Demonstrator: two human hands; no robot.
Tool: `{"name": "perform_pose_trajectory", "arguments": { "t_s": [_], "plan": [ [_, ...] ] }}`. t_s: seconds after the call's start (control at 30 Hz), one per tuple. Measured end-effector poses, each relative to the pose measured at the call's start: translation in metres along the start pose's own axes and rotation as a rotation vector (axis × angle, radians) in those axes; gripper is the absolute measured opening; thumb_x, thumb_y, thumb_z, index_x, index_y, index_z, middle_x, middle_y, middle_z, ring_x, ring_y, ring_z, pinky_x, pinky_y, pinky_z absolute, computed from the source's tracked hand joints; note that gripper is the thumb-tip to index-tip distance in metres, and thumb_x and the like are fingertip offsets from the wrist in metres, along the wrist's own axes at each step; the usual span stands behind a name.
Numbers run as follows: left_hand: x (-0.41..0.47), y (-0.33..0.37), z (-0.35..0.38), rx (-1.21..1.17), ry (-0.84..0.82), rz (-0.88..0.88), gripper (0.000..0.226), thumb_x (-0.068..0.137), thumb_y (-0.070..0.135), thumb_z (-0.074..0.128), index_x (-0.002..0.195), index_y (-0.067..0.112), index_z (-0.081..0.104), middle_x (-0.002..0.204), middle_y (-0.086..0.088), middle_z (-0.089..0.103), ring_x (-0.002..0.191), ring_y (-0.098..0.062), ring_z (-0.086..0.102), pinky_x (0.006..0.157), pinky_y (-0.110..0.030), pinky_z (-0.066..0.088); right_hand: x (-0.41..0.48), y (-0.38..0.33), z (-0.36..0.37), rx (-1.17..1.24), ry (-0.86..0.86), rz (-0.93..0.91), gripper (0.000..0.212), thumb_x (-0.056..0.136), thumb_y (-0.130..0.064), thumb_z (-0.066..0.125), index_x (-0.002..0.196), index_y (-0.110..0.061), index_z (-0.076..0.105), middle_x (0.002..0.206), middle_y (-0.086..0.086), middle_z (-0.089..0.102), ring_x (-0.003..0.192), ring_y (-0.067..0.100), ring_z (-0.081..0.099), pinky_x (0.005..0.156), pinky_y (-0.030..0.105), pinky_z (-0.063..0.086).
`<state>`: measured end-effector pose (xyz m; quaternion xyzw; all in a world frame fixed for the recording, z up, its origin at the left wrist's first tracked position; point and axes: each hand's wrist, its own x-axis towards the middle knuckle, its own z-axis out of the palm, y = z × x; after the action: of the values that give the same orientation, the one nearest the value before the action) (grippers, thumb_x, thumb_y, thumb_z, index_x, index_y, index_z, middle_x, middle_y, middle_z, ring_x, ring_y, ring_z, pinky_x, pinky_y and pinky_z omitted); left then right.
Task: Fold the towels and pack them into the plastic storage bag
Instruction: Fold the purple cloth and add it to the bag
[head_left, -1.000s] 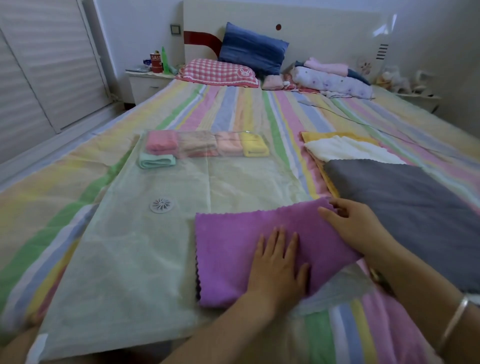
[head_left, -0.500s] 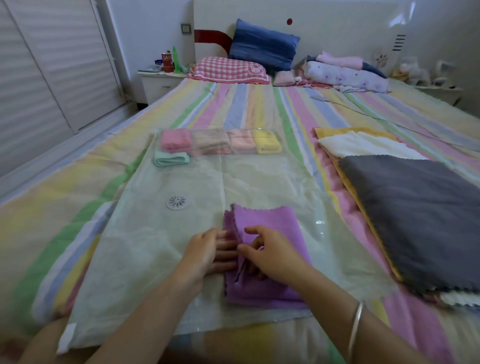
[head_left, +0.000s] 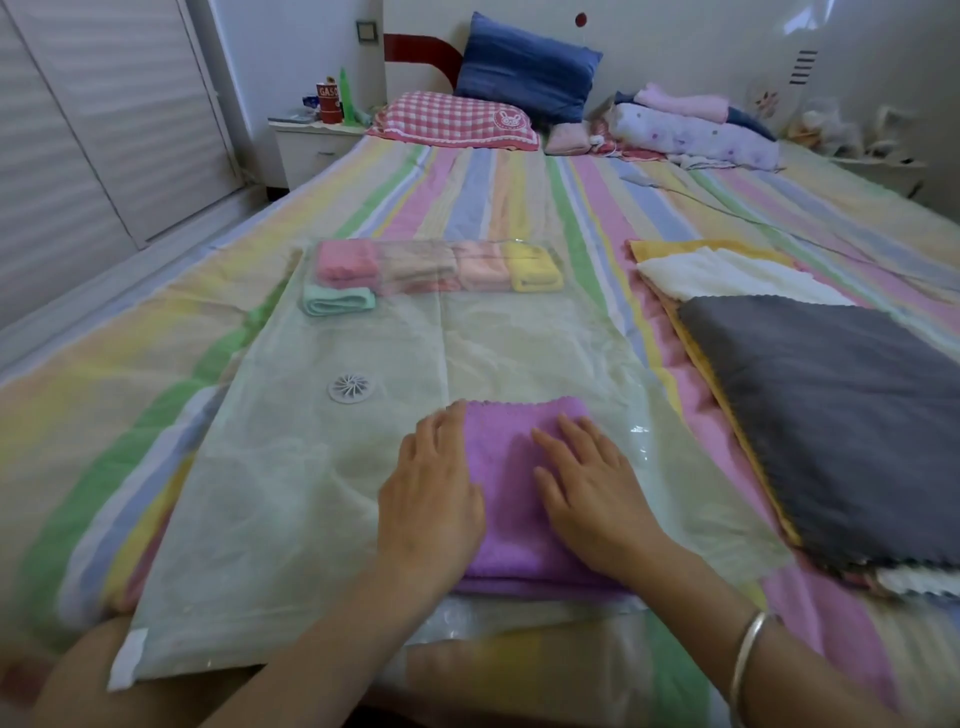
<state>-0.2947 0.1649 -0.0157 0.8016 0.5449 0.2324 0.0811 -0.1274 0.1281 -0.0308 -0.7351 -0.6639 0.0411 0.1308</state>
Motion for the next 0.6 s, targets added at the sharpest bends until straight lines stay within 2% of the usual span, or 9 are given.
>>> {"name": "perform_pose_trajectory", "arguments": {
  "t_s": [0.03, 0.07, 0.13, 0.17, 0.3, 0.43, 0.53, 0.6],
  "plan": [
    [-0.004, 0.004, 0.002, 0.037, 0.042, 0.094, 0.066, 0.086, 0.021, 0.055, 0.148, 0.016, 0.032, 0.148, -0.006, 0.039, 0.13, -0.024, 0.045, 0.104, -0.036, 0.041, -0.002, 0.001, 0.008, -0.046, -0.012, -0.012, 0.077, 0.081, -0.054, 0.004, 0.148, -0.029, 0.033, 0.159, 0.004, 0.021, 0.147, 0.025, 0.013, 0.118, 0.037, 0.006],
    [-0.008, 0.006, 0.007, 0.055, 0.053, 0.201, 0.059, 0.086, 0.024, 0.051, 0.143, 0.013, 0.042, 0.147, -0.01, 0.043, 0.131, -0.026, 0.046, 0.108, -0.037, 0.039, -0.005, 0.002, 0.014, -0.078, 0.011, -0.032, 0.074, 0.083, -0.053, 0.009, 0.146, -0.027, 0.038, 0.156, 0.006, 0.027, 0.147, 0.027, 0.017, 0.118, 0.039, 0.007],
    [-0.017, 0.002, 0.02, 0.157, 0.032, 0.375, 0.054, 0.086, 0.033, 0.039, 0.131, 0.008, 0.058, 0.136, -0.014, 0.056, 0.126, -0.027, 0.054, 0.109, -0.043, 0.032, -0.01, 0.003, 0.021, -0.11, 0.07, -0.059, 0.061, 0.089, -0.046, 0.025, 0.139, -0.021, 0.051, 0.147, 0.01, 0.044, 0.14, 0.032, 0.033, 0.111, 0.044, 0.016],
    [-0.021, -0.004, 0.027, 0.218, -0.009, 0.411, 0.056, 0.087, 0.036, 0.036, 0.128, 0.007, 0.061, 0.134, -0.013, 0.059, 0.125, -0.026, 0.055, 0.106, -0.045, 0.029, -0.011, 0.004, 0.024, -0.109, 0.091, -0.062, 0.058, 0.09, -0.044, 0.029, 0.138, -0.021, 0.052, 0.146, 0.01, 0.045, 0.14, 0.032, 0.034, 0.11, 0.044, 0.017],
    [-0.032, -0.026, 0.04, 0.299, -0.123, 0.395, 0.059, 0.094, 0.044, 0.03, 0.14, 0.012, 0.05, 0.147, -0.006, 0.046, 0.138, -0.018, 0.041, 0.108, -0.049, 0.022, -0.017, 0.005, 0.024, -0.057, 0.126, -0.05, 0.058, 0.093, -0.047, 0.026, 0.141, -0.024, 0.047, 0.151, 0.004, 0.039, 0.144, 0.024, 0.026, 0.114, 0.041, 0.014],
    [-0.03, -0.03, 0.04, 0.325, -0.138, 0.391, 0.061, 0.095, 0.045, 0.028, 0.143, 0.013, 0.045, 0.15, -0.006, 0.042, 0.14, -0.017, 0.037, 0.11, -0.051, 0.02, -0.034, 0.017, 0.015, -0.048, 0.119, -0.239, 0.063, 0.093, -0.063, 0.029, 0.137, -0.024, 0.051, 0.15, 0.001, 0.04, 0.144, 0.021, 0.027, 0.115, 0.045, 0.02],
    [-0.029, -0.029, 0.039, 0.318, -0.123, 0.408, 0.06, 0.095, 0.045, 0.027, 0.141, 0.012, 0.047, 0.147, -0.006, 0.046, 0.138, -0.018, 0.04, 0.109, -0.051, 0.02, -0.05, 0.027, 0.004, -0.085, 0.105, -0.428, 0.067, 0.081, -0.073, 0.049, 0.124, -0.023, 0.062, 0.142, -0.001, 0.049, 0.136, 0.021, 0.04, 0.114, 0.046, 0.027],
    [-0.029, -0.027, 0.038, 0.305, -0.101, 0.416, 0.06, 0.094, 0.045, 0.03, 0.139, 0.012, 0.05, 0.145, -0.006, 0.048, 0.136, -0.018, 0.044, 0.109, -0.05, 0.02, -0.058, 0.033, 0.0, -0.084, 0.144, -0.493, 0.064, 0.075, -0.07, 0.061, 0.118, -0.023, 0.065, 0.135, -0.001, 0.055, 0.129, 0.021, 0.047, 0.11, 0.045, 0.033]
  ]
}}
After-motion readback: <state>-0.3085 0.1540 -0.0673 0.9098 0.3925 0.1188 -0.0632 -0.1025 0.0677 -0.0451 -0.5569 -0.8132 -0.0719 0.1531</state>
